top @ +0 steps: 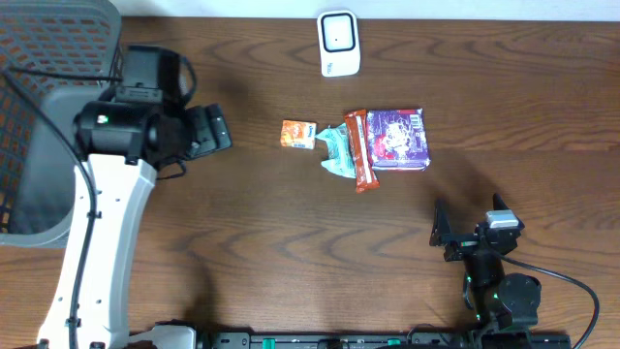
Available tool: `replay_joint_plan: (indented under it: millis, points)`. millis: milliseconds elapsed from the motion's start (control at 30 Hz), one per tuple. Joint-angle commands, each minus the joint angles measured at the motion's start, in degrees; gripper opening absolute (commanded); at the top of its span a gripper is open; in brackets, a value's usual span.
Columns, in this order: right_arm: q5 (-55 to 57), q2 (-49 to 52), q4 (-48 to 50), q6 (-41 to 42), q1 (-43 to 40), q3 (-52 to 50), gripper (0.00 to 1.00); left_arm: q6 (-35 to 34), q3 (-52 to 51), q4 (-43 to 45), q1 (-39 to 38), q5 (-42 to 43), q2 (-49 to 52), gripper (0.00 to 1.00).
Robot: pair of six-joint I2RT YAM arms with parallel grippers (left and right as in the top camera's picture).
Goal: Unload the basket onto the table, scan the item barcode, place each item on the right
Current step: 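Lay the red-orange bar beside the purple pack and retract the left arm, then reach the right gripper to the purple pack and grasp it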
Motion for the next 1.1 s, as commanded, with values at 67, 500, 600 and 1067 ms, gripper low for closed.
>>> replay_joint_plan:
  millis: [67,500,600,1067]
  points:
    - [0.26,-0.09,-0.24,0.15,-0.42,-0.04,0.99,-2.69,-1.99,-3.61,2.34,-1.03,0.42,0.98]
    - [0.26,-0.09,-0.24,0.15,-0.42,-0.04,0.99,-2.89,-2.62,-4.66,2.27,-0.85,0.48,0.98]
    - [0.26,-0.09,0.0,0.15,-0.42,-0.04,0.99,-2.89,-2.62,-4.66,2.27,-0.85,0.48,0.98]
    - [-26.23,-0.09,3.32,49.53,-0.37,-0.04,0.99,-2.89,-2.62,-4.66,2.27,-0.85,0.48,0.98]
